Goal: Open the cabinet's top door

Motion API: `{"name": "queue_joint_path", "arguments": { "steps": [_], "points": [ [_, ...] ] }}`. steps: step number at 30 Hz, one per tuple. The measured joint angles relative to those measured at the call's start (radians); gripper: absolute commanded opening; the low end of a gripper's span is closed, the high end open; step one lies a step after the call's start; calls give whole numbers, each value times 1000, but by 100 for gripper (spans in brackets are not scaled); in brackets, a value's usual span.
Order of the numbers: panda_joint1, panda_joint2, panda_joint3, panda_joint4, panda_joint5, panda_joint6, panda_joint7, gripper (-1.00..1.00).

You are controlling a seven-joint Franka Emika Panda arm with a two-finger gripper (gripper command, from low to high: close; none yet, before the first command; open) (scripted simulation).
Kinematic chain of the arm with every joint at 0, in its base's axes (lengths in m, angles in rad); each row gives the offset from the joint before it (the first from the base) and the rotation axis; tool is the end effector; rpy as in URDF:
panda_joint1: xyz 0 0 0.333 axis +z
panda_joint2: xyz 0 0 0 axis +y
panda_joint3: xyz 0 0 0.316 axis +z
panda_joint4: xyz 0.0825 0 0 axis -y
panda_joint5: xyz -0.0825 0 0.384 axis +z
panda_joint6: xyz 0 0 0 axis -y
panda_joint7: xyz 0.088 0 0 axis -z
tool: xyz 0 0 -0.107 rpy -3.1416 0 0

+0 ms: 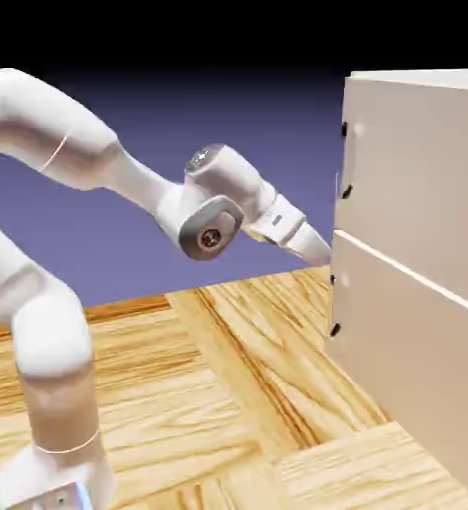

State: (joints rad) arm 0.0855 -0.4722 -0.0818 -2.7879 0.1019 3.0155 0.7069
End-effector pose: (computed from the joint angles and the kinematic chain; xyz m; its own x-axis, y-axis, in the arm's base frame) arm 0.4042 -0.0059 0.4259 0.5441 -0.7318 0.4104 -0.5391 -0.6797 -0.4973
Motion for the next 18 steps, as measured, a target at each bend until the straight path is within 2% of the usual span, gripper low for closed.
{"name": "queue_joint_path", "arguments": {
  "steps": [18],
  "points": [
    [490, 652, -546, 148, 680, -144, -228, 0]
  ]
}}
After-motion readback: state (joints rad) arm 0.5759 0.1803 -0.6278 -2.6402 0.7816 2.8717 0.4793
